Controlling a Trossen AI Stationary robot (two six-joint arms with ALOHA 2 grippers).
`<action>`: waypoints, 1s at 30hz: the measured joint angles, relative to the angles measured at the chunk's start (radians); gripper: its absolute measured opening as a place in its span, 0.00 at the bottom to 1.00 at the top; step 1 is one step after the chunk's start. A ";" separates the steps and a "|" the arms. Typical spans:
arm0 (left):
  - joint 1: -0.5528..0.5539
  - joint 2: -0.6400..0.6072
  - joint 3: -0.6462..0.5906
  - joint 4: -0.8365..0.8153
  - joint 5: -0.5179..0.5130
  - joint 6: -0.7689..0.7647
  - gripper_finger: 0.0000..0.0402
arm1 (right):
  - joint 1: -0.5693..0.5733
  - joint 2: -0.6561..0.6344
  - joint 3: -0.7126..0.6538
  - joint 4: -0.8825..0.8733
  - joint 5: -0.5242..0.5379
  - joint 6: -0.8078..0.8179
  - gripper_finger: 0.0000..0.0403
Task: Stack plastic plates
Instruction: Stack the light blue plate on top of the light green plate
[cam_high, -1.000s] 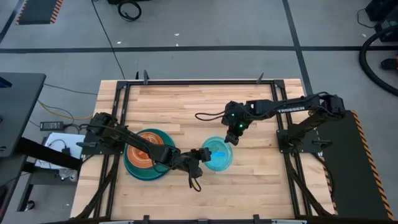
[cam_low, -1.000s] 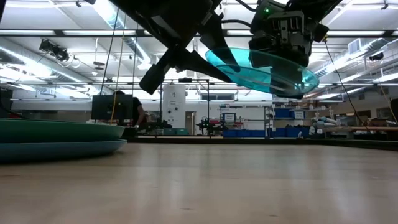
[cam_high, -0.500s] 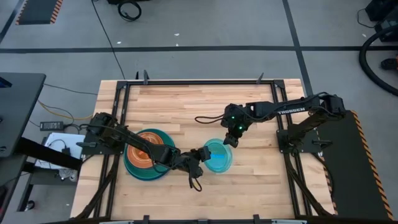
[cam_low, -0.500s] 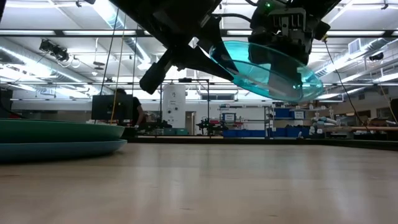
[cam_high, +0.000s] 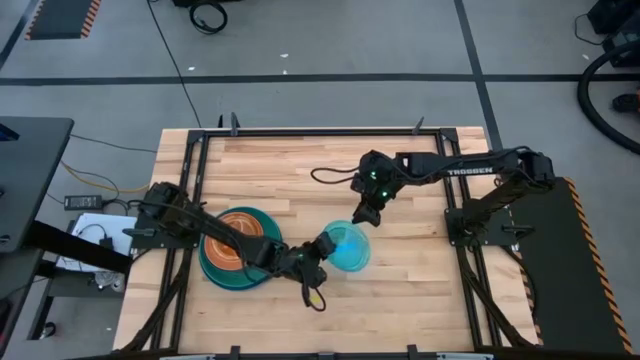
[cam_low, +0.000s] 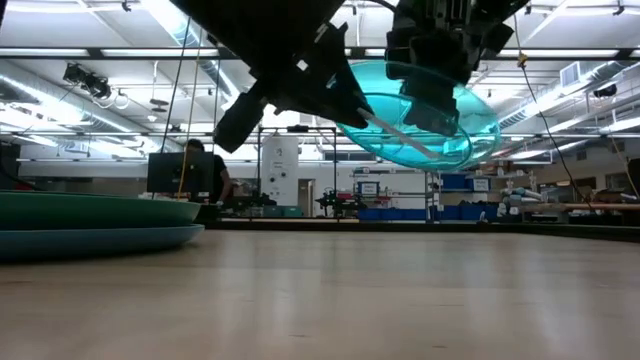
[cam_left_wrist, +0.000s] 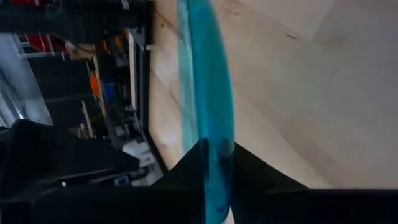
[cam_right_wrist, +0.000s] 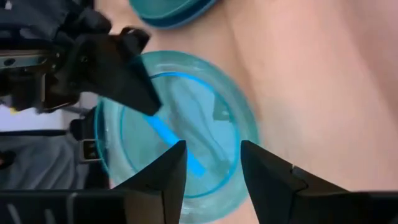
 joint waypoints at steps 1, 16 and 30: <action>-0.005 0.000 0.000 -0.007 -0.010 -0.021 0.12 | -0.008 0.000 0.008 -0.015 0.009 -0.013 0.40; -0.180 -0.001 0.000 -0.237 -0.244 -0.447 0.12 | -0.083 -0.047 0.045 -0.047 0.298 -0.194 0.40; -0.400 -0.010 0.000 -0.761 -0.452 -1.096 0.12 | -0.084 -0.047 0.044 0.124 0.364 -0.274 0.40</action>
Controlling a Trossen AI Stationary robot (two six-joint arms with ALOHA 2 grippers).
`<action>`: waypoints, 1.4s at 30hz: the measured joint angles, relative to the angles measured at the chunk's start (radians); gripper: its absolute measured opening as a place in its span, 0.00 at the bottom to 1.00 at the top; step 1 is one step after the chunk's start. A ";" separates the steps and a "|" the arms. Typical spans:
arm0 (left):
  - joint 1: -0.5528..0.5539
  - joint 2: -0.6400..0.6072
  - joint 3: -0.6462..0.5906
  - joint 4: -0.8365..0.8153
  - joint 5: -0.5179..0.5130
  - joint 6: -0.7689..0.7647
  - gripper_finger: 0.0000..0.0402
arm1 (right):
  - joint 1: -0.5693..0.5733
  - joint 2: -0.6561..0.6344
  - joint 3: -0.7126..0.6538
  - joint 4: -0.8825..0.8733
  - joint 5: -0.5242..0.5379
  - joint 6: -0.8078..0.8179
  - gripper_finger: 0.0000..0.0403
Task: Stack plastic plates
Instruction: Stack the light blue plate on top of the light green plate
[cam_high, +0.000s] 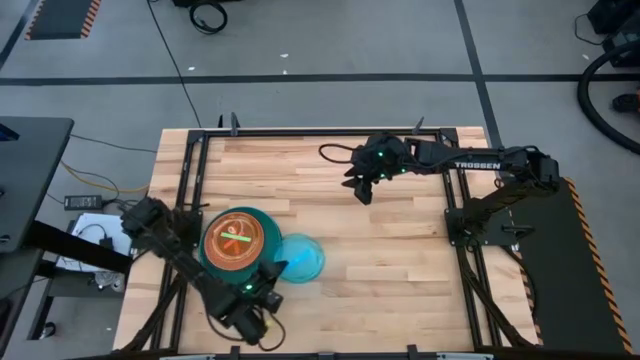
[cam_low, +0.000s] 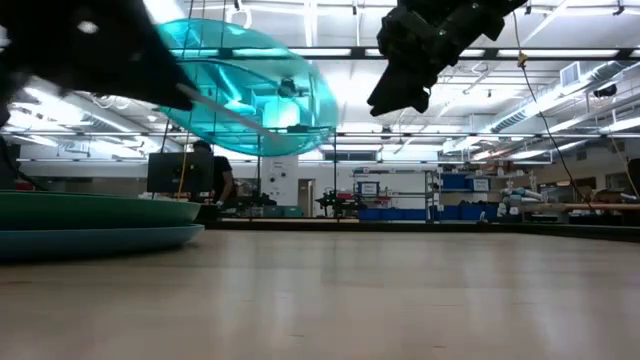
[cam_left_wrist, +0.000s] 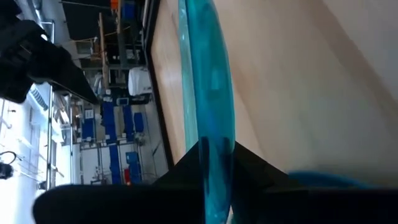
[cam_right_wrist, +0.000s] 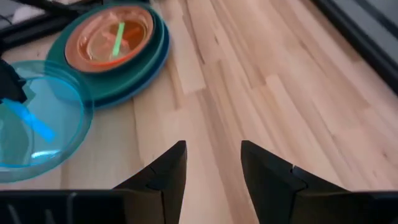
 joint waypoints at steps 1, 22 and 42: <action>-0.015 0.000 0.000 -0.038 0.000 -0.044 0.12 | 0.000 0.000 0.000 0.011 0.002 -0.001 0.40; -0.224 0.000 0.097 -0.828 0.500 -1.084 0.12 | -0.011 0.000 -0.004 0.071 -0.001 -0.016 0.40; -0.015 0.000 -0.068 -0.816 0.672 -1.072 0.15 | 0.001 0.000 -0.088 0.099 -0.035 0.081 0.40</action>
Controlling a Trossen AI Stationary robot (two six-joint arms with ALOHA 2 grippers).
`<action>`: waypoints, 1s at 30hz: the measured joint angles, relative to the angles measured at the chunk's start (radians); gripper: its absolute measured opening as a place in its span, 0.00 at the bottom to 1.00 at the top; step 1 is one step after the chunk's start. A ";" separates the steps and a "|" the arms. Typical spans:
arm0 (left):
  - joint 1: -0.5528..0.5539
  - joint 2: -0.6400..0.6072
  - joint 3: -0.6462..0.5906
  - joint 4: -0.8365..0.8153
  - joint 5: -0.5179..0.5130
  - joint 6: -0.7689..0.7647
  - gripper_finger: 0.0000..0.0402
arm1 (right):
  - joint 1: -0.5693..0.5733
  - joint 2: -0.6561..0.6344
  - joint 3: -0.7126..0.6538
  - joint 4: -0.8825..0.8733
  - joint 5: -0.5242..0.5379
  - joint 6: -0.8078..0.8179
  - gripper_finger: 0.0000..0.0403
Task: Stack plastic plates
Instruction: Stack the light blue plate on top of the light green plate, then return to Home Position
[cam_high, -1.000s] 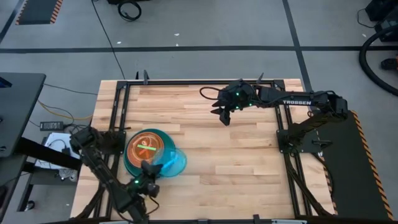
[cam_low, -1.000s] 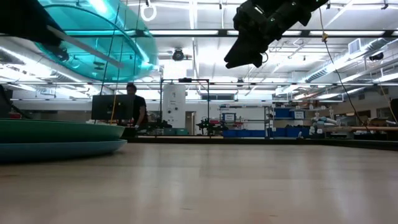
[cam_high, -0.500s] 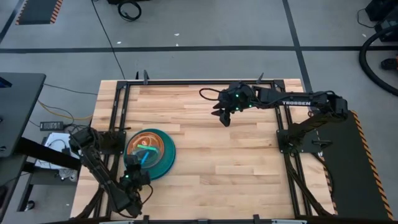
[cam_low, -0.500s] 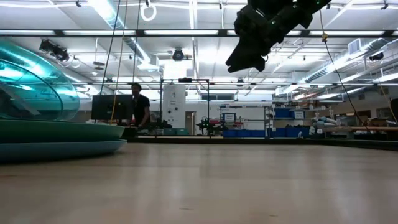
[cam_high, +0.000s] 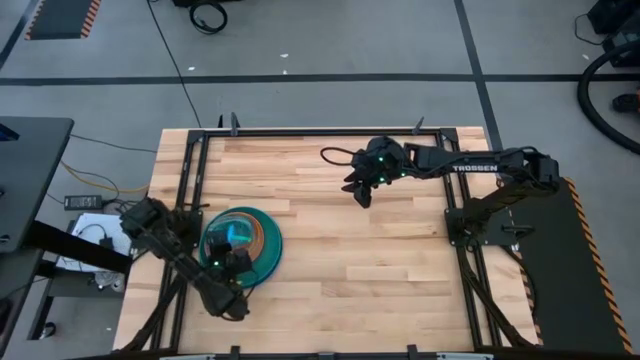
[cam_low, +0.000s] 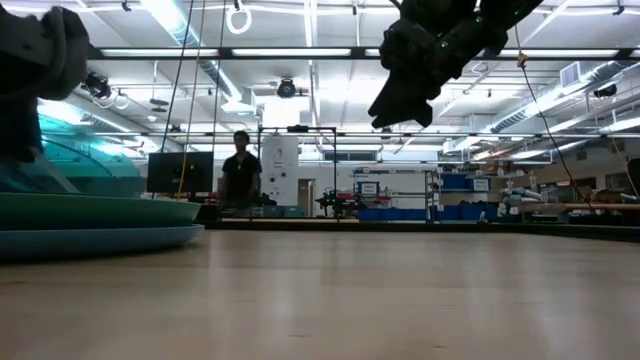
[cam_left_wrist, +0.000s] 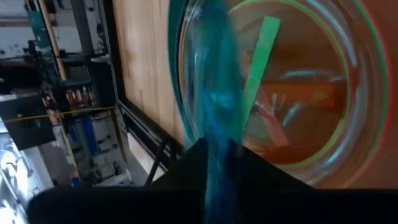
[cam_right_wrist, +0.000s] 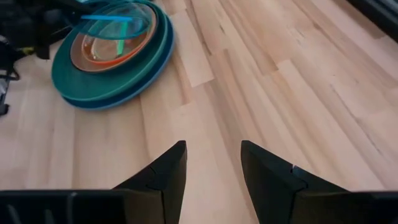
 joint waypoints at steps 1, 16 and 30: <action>0.007 0.000 -0.004 0.010 0.000 0.001 0.17 | 0.005 0.000 0.000 0.000 0.000 0.000 0.40; -0.022 -0.047 0.073 0.117 -0.010 0.042 0.61 | 0.035 0.000 0.000 0.000 0.000 0.002 0.40; -0.081 -0.212 0.069 0.141 -0.145 -0.094 0.62 | 0.060 0.000 0.000 0.000 0.004 -0.005 0.40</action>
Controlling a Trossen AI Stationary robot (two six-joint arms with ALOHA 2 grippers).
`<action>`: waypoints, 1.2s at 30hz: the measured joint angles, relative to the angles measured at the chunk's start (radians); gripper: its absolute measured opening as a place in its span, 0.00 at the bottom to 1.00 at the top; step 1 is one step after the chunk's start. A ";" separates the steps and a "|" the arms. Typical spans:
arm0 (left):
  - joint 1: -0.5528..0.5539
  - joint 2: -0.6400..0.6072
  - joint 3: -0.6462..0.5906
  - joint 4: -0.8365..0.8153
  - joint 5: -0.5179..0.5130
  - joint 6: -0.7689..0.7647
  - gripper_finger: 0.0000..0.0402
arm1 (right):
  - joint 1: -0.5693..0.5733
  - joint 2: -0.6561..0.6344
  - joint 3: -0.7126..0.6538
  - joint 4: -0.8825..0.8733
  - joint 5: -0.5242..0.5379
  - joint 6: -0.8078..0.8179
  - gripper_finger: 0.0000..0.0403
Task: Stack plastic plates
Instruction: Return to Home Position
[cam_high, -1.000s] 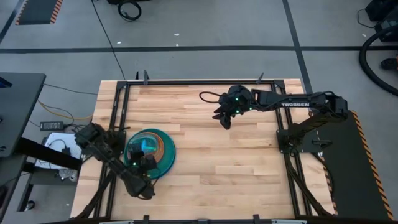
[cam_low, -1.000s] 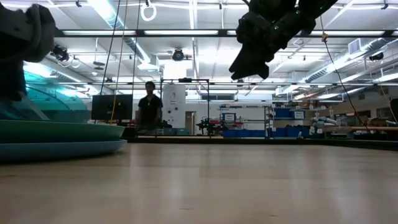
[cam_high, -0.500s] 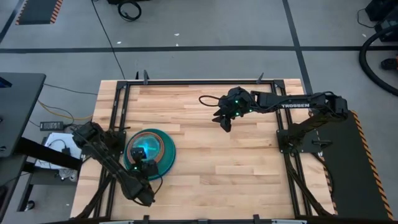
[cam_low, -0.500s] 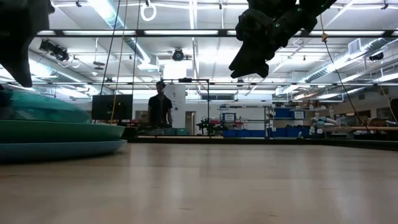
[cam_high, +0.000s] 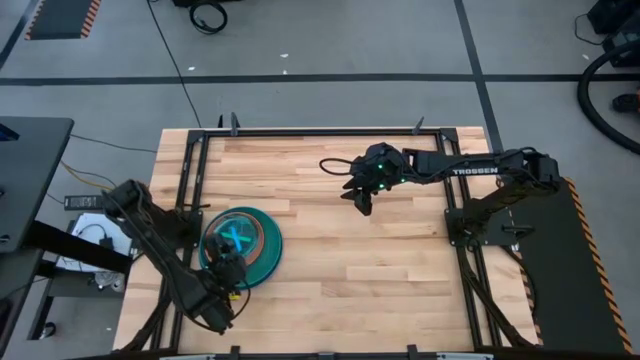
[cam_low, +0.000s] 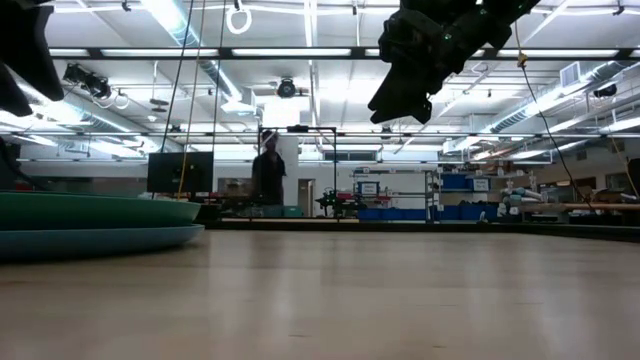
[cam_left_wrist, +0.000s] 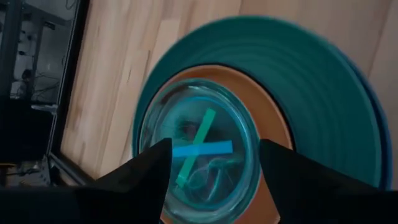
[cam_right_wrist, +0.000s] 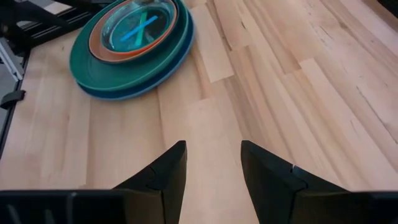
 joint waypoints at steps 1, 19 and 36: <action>0.000 -0.005 0.000 -0.001 -0.009 -0.009 0.62 | 0.000 0.000 0.000 0.000 0.000 0.000 0.40; 0.008 -0.253 -0.333 0.264 -0.271 -0.183 0.46 | 0.041 -0.068 -0.157 0.233 -0.011 0.003 0.37; 0.015 -0.739 -0.608 0.588 -0.539 0.081 0.26 | 0.036 -0.416 -0.595 0.859 0.002 -0.143 0.30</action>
